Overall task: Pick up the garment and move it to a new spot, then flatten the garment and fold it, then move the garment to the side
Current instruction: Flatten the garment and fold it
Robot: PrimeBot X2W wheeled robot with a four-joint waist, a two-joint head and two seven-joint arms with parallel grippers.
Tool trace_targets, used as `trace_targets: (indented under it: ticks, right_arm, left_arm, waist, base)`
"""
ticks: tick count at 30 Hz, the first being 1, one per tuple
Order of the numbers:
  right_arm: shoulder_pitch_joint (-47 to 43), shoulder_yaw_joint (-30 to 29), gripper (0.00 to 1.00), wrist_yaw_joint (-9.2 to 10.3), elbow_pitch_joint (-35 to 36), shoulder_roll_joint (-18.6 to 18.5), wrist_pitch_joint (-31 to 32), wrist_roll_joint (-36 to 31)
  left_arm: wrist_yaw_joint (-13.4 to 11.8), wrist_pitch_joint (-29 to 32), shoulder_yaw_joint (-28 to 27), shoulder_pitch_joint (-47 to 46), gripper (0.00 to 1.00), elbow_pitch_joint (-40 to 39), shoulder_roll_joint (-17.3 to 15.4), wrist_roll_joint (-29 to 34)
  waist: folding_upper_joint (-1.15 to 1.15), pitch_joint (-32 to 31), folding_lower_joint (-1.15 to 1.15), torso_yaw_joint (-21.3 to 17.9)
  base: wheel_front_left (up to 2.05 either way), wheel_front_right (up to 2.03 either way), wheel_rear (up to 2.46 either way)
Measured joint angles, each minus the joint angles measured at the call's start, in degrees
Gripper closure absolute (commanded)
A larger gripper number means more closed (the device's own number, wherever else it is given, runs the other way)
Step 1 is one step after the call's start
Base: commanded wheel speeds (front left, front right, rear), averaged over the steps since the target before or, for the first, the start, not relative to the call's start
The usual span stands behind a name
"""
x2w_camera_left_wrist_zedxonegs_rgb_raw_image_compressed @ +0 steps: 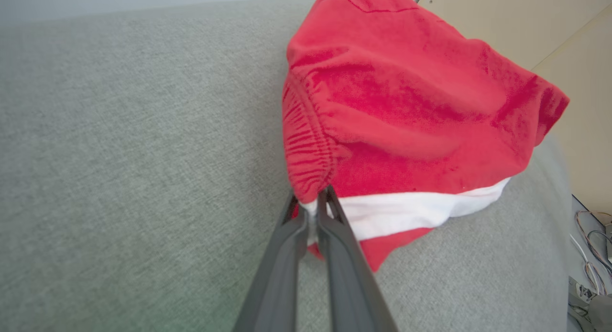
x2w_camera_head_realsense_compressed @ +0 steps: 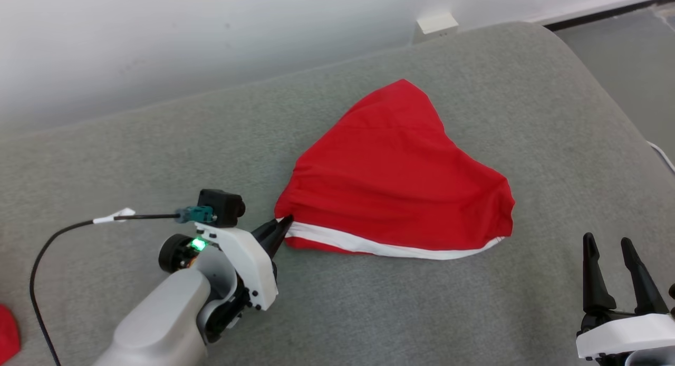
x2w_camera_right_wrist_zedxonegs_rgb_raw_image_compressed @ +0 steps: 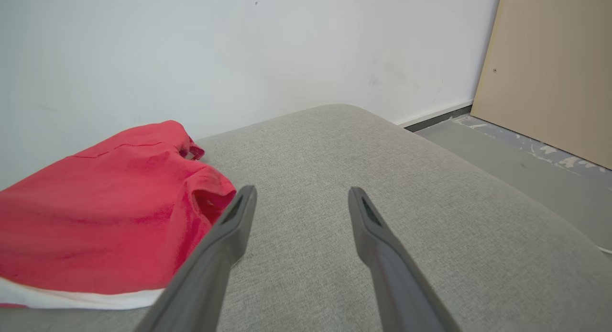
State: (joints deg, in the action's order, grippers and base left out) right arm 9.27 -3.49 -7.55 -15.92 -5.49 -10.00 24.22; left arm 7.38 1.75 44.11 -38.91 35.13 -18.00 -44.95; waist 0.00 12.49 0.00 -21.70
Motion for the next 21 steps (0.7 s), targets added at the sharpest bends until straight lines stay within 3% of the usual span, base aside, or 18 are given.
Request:
trace_targets:
  ticks: [7, 16, 21]
  right_arm:
    - [-0.2, -0.6, 0.0, 0.0, 0.0, -1.2, 0.3, 0.0]
    - [-0.5, -2.0, 0.0, 0.0, 1.0, -3.0, 1.2, 0.3]
    - [-1.5, -3.1, 0.0, 0.0, 2.4, -2.2, 2.4, -0.6]
  left_arm:
    - [-0.4, -3.3, -0.1, 0.5, 1.0, 1.1, 0.1, -0.6]
    - [-5.2, -7.3, -0.8, 6.5, 1.0, -2.8, -1.5, -0.5]
    - [-7.7, -8.9, -1.2, 11.1, 1.0, -6.3, -3.1, -0.5]
  waist:
    - [0.0, -2.0, 0.0, 4.1]
    - [0.0, -3.6, 0.0, 11.2]
    - [0.0, -4.3, 0.0, 14.6]
  base:
    - [0.0, 0.0, 0.0]
    - [0.0, 0.0, 0.0]
    - [0.0, 0.0, 0.0]
